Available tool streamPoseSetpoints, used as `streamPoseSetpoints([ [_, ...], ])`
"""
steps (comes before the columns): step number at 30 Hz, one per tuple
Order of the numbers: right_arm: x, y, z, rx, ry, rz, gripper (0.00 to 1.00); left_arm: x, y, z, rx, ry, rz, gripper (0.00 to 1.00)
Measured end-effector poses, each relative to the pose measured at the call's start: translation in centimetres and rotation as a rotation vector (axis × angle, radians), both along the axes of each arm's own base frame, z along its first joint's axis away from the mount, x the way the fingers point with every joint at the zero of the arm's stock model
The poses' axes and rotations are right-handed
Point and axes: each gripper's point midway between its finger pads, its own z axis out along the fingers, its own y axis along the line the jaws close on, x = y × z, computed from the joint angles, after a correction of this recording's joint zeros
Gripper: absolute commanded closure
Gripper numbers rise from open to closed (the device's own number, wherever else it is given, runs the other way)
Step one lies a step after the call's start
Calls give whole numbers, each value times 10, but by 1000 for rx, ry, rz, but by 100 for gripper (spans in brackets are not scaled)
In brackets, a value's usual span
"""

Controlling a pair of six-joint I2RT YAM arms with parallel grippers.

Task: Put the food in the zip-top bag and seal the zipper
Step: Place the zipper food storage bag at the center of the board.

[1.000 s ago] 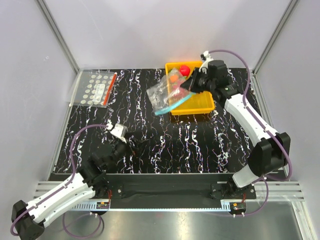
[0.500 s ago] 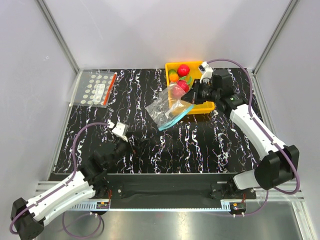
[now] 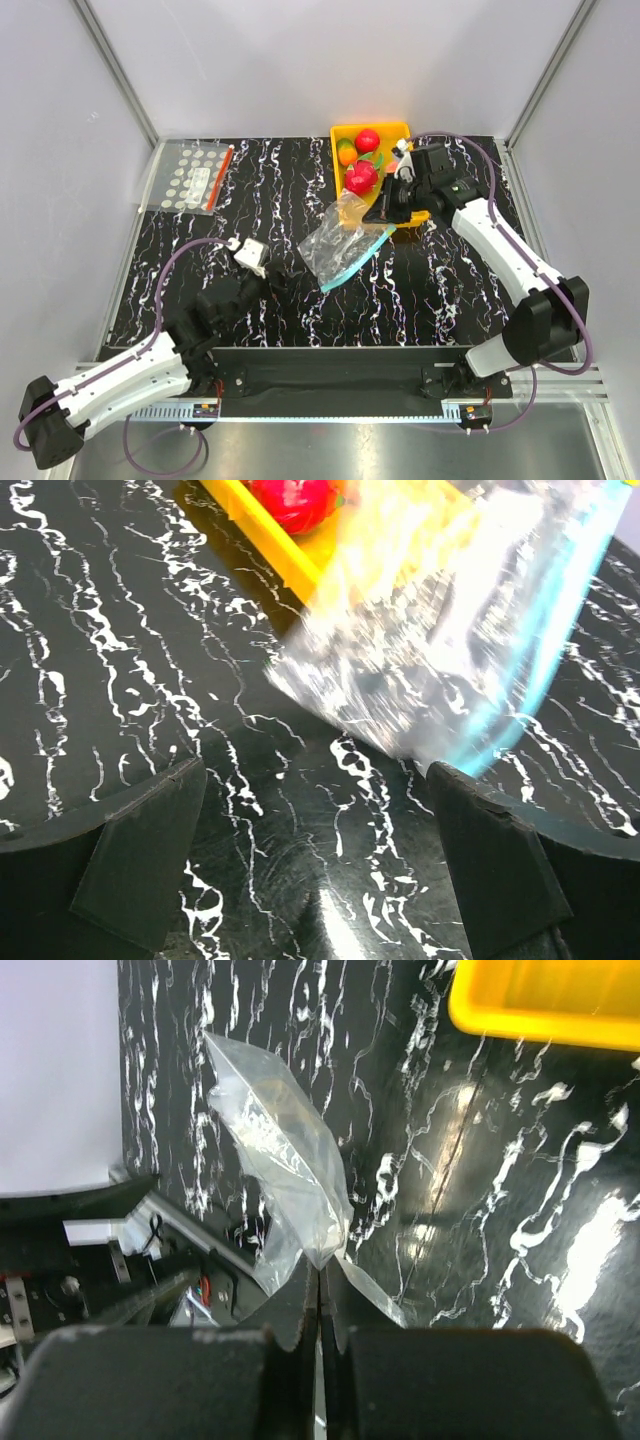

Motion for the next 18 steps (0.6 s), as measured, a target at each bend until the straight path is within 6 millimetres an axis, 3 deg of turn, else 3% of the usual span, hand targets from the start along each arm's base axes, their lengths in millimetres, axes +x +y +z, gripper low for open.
streamPoseSetpoints([
  [3, -17, 4, -10, -8, 31, 35, 100, 2, 0, 0, 11, 1, 7, 1],
  [6, -36, 1, -33, -26, 90, 53, 99, 2, -2, 3, 16, 0, -2, 1],
  [10, -51, -3, -70, -55, 188, 61, 88, 3, -6, 2, 45, 20, -12, 1],
  [11, -53, -3, -79, -60, 214, 67, 69, 4, -7, 0, 57, 28, -14, 1],
  [13, -55, -2, -93, -67, 252, 73, 54, 5, -10, -10, 87, 56, -18, 1],
  [14, -55, -2, -97, -71, 255, 77, 41, 5, -12, -17, 105, 76, -24, 1],
  [16, -55, -3, -102, -76, 257, 79, 31, 4, -13, -30, 135, 110, -33, 1],
  [18, -53, -3, -102, -79, 244, 80, 29, 3, -15, -38, 146, 136, -38, 1],
])
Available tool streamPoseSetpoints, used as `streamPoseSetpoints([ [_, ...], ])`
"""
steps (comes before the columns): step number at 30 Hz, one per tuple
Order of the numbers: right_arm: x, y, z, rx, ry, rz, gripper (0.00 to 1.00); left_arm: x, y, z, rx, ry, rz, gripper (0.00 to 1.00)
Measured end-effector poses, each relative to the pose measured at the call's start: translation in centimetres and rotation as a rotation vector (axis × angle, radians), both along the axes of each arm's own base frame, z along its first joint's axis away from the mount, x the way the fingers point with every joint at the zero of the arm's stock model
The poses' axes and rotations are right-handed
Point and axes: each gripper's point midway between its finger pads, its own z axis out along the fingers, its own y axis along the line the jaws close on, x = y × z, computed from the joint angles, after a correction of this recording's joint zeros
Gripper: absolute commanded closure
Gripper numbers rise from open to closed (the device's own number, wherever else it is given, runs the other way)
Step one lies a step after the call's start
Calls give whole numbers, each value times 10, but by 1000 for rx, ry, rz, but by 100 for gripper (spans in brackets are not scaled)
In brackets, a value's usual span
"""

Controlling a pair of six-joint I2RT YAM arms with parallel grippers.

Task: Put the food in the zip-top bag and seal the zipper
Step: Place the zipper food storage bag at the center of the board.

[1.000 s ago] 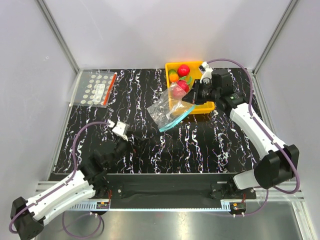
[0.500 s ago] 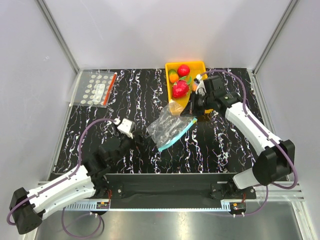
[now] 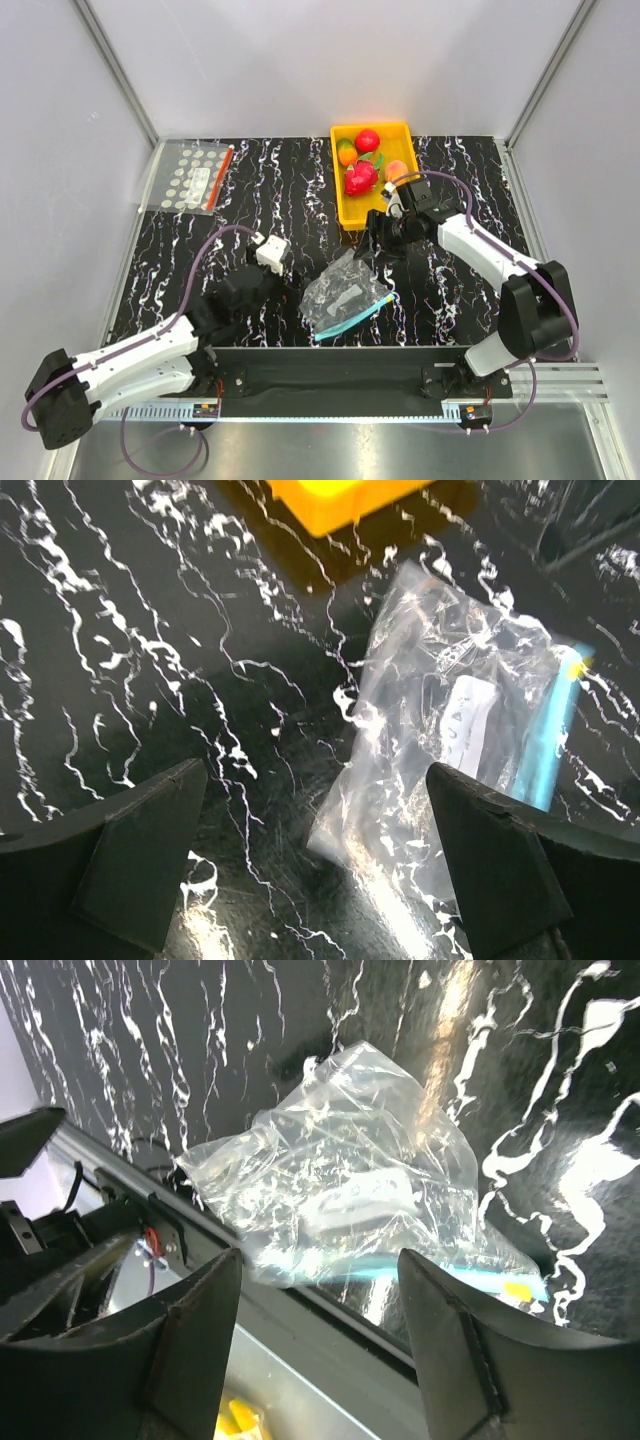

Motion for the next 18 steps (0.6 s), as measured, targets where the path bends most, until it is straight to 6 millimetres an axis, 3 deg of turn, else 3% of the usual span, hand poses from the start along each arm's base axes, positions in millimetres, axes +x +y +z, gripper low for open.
streamPoseSetpoints([
  [8, -5, -21, 10, -59, -107, -66, 30, 0, -10, -30, 48, 102, -8, 1],
  [13, -27, -40, 21, -71, -162, -133, 30, 5, -20, -36, 60, 128, -11, 1],
  [18, -57, -51, 6, -44, -115, -211, 32, 15, -34, -36, 59, 146, -20, 1],
])
